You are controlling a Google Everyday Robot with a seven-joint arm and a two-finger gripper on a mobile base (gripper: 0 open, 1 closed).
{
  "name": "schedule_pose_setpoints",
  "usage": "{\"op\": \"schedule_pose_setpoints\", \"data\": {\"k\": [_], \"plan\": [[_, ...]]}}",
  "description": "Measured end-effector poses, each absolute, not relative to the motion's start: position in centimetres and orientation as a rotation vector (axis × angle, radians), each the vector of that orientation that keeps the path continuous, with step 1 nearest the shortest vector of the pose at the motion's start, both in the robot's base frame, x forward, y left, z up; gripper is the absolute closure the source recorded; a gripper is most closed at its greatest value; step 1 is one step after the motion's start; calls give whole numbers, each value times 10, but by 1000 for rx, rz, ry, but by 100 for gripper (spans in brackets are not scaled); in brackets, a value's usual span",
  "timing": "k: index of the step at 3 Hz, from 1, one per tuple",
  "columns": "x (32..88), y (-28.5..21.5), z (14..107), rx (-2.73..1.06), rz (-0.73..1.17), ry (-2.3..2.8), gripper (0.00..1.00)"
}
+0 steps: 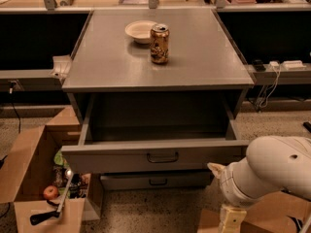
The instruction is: Close top drawer
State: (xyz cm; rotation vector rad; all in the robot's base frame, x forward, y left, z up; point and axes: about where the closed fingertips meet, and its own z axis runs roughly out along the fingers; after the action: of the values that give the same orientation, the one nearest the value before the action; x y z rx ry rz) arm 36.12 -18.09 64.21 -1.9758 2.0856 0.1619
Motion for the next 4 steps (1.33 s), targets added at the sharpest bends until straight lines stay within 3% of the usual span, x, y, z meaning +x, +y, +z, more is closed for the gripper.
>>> {"op": "schedule_pose_setpoints", "data": {"k": [1, 2, 4], "plan": [[361, -181, 642, -1976, 162, 2085, 0], [388, -187, 637, -1975, 98, 2032, 19], [447, -196, 636, -1955, -3, 1943, 65]]}}
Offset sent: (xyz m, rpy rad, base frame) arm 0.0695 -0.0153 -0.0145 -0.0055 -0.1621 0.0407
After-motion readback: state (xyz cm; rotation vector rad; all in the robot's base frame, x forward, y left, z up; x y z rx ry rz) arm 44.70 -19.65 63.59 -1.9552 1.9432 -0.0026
